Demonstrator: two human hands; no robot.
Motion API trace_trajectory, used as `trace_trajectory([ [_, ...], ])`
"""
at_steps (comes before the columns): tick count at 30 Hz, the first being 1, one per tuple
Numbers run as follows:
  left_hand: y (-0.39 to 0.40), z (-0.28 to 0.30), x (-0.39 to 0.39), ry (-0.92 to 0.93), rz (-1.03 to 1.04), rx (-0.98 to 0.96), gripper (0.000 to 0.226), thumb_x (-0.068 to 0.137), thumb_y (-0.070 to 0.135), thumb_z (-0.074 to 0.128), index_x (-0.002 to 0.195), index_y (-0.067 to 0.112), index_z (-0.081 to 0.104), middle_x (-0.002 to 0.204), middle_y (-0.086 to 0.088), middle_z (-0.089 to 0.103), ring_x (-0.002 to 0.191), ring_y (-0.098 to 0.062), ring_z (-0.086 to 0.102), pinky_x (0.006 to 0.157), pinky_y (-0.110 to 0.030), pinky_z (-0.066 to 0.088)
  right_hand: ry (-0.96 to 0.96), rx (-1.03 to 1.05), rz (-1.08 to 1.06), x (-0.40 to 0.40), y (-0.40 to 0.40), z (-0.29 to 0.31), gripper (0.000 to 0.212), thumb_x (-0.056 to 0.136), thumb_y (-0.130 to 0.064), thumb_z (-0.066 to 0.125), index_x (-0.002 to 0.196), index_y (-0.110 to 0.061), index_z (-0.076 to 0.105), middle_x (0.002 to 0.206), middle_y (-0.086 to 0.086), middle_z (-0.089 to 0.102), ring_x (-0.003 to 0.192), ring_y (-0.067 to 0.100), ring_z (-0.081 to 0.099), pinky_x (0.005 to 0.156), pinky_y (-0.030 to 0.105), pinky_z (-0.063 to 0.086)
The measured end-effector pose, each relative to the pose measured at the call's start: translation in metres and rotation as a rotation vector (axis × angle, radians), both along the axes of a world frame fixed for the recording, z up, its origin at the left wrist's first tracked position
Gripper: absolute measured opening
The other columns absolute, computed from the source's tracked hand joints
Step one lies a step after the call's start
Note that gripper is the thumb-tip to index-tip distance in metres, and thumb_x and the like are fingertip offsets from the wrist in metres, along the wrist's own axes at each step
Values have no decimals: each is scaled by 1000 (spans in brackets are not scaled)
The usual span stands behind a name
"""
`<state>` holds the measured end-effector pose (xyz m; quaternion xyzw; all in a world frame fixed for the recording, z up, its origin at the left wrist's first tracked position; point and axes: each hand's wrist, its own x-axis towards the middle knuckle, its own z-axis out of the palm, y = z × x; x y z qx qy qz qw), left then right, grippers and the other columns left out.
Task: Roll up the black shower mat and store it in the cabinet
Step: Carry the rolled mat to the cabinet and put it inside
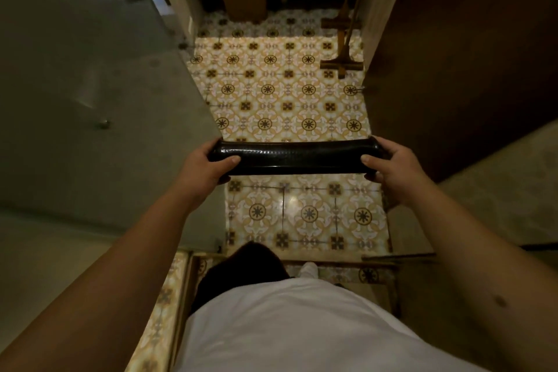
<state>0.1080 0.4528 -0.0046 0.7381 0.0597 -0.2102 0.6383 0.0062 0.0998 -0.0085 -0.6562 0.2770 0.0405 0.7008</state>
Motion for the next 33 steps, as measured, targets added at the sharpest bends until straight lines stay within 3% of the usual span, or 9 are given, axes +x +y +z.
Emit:
trace_trajectory([
  [5,-17,0,37,-19,11,7,67,82,14,73,142,16,45,122,-4,57,95,-15,64,64,-25,54,-3,-23,-1,37,-18,8,60,84,-1,67,139,-13,47,123,8,56,105,28,60,78,38,55],
  [8,-27,-3,65,-12,-4,6,67,81,15,74,142,17,45,124,-5,56,96,-15,64,66,-27,53,14,-34,-13,61,-26,9,61,84,-2,67,140,-13,46,123,7,56,106,28,60,88,46,54],
  [12,-37,-14,114,-26,-48,23,68,82,17,74,142,17,44,127,-7,55,101,-19,63,70,-29,55,6,-76,-20,102,-36,5,60,84,-2,67,139,-15,47,123,6,55,103,26,61,88,46,54],
  [22,-58,-26,286,-40,-33,33,70,82,15,74,144,15,41,127,-8,53,98,-19,62,67,-28,56,25,-76,-30,270,-48,-11,62,84,-2,65,141,-16,44,132,10,51,108,29,58,86,43,54],
  [27,-53,-19,351,-58,-46,54,71,83,18,73,145,19,39,121,0,53,99,-16,62,67,-25,56,22,-45,-11,341,-46,-9,62,86,-2,64,142,-15,43,132,10,52,111,30,57,92,50,51],
  [33,-59,-19,407,-48,-9,57,64,84,15,71,142,18,43,111,9,56,94,-13,63,66,-26,57,1,-61,21,409,-54,-15,54,85,-4,65,136,-14,50,118,3,61,104,23,63,71,30,54],
])
